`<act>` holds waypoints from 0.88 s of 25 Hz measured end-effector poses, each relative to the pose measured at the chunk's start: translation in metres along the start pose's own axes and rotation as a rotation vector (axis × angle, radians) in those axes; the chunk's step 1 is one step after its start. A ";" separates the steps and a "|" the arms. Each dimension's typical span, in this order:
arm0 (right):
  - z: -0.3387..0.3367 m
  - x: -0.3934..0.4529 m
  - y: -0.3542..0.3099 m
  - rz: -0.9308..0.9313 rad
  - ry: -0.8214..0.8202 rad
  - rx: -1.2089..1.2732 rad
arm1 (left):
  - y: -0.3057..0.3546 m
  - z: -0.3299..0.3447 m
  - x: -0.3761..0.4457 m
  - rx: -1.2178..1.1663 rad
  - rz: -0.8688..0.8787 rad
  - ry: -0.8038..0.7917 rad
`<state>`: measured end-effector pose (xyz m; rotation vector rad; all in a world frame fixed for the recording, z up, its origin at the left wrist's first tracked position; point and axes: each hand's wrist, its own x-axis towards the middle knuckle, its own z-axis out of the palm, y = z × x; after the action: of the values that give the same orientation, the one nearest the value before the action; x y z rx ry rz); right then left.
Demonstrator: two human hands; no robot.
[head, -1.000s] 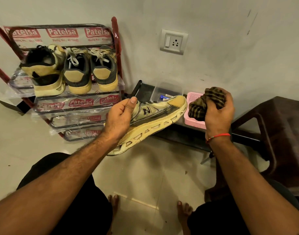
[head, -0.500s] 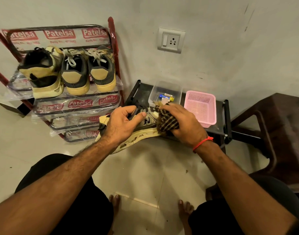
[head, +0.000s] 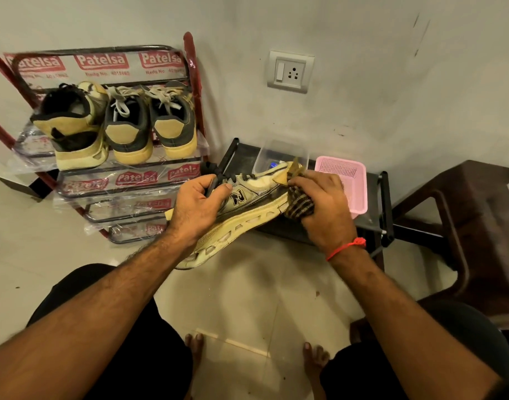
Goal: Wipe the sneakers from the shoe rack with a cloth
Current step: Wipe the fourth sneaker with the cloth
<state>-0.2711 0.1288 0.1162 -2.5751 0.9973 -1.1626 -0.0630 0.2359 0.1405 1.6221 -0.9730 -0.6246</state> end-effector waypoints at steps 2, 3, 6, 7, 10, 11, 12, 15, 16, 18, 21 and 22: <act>0.015 -0.018 -0.030 -0.214 -0.090 0.008 | -0.001 0.000 -0.002 -0.016 0.000 -0.011; 0.019 -0.023 -0.037 -0.288 -0.140 0.006 | -0.001 0.000 -0.002 -0.024 0.004 -0.014; 0.006 -0.004 -0.013 -0.184 -0.069 -0.041 | 0.001 0.000 -0.001 -0.014 0.008 0.003; 0.003 -0.001 -0.007 -0.124 -0.026 -0.047 | 0.001 0.000 -0.001 -0.005 0.013 0.012; 0.014 -0.016 -0.025 -0.204 -0.082 -0.075 | -0.002 -0.001 0.000 0.000 0.031 0.012; 0.016 -0.018 -0.028 -0.248 -0.102 -0.087 | -0.001 0.000 -0.001 0.000 0.037 0.004; 0.014 -0.014 -0.022 -0.236 -0.101 -0.094 | -0.001 0.001 -0.001 0.003 0.043 0.002; 0.003 -0.001 -0.001 -0.055 0.026 -0.111 | 0.001 0.002 -0.002 0.018 0.063 0.017; 0.005 -0.002 -0.006 -0.055 0.026 -0.099 | 0.000 0.002 -0.003 0.024 0.069 0.016; 0.016 -0.014 -0.031 -0.206 -0.092 -0.076 | -0.002 0.004 -0.005 0.025 0.081 -0.008; 0.014 0.000 -0.019 -0.116 -0.150 -0.016 | -0.008 0.002 -0.002 0.117 0.149 -0.162; 0.008 0.007 -0.005 0.023 -0.112 0.038 | -0.011 0.000 -0.001 0.198 0.186 -0.254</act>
<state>-0.2595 0.1276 0.1171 -2.5602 0.9684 -1.0091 -0.0600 0.2377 0.1295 1.6245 -1.3922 -0.6317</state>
